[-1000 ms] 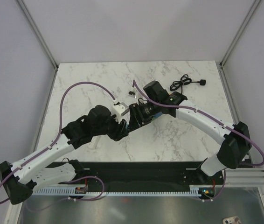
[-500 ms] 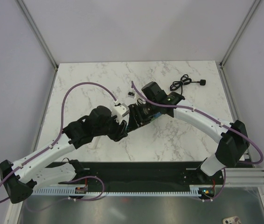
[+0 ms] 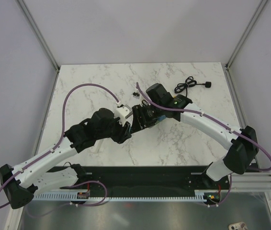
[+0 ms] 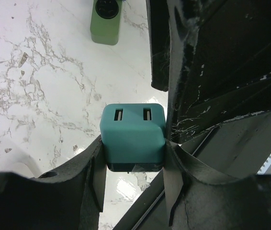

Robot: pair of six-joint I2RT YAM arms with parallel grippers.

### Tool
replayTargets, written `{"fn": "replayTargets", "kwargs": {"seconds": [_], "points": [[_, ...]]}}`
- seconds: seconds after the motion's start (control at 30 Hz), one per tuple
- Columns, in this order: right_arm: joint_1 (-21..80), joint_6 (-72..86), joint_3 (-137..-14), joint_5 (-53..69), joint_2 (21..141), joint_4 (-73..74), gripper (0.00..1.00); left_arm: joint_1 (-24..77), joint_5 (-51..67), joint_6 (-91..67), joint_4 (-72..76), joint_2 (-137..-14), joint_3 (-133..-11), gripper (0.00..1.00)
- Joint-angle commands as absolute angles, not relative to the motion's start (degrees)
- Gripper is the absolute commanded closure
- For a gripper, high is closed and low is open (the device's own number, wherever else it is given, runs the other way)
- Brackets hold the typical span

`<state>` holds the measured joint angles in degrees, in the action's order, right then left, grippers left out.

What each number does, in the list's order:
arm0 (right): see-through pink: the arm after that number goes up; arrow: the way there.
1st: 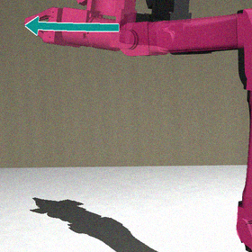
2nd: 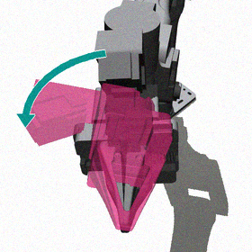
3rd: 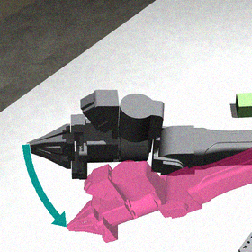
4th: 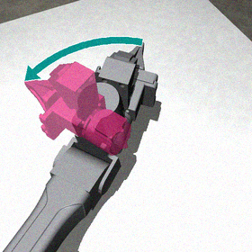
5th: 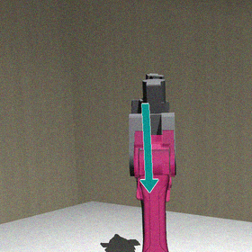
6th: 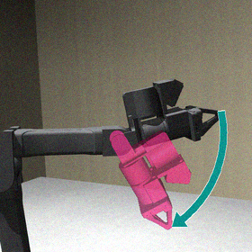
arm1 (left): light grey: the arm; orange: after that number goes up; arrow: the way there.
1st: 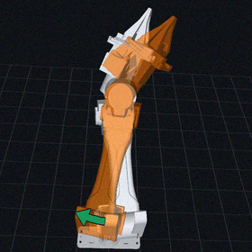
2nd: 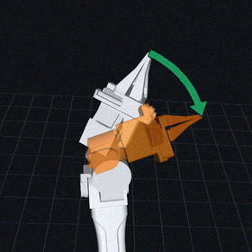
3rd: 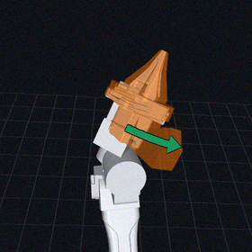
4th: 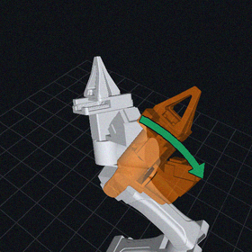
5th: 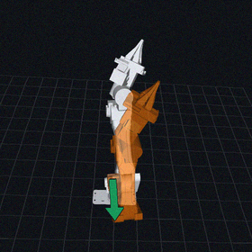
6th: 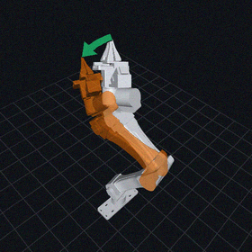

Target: Insert the plug

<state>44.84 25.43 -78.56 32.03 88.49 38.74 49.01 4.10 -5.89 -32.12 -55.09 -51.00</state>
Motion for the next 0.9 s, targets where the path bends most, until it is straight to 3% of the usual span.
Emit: {"fn": "replayTargets", "kwargs": {"seconds": [0.0, 0.67, 0.77, 0.87], "points": [[44.9, 26.6, -80.1, 27.5, 84.9, 37.3, 0.43, 49.7, 4.9, -3.9, -28.3, -54.3, -52.8, 0.98], [44.8, 28.9, -79.2, 35.9, 88.9, 32.3, 0.45, 49.7, 5.4, -4.0, -27.8, -53.7, -52.8, 0.98], [44.8, 30.2, -77.3, 38.7, 89.8, 30.2, 0.49, 49.7, 5.8, -4.0, -27.2, -52.6, -52.5, 0.98], [44.9, 30.4, -76.2, 39.7, 90.1, 29.1, 0.62, 49.7, 6.0, -3.9, -26.5, -51.9, -52.1, 0.98]]}}
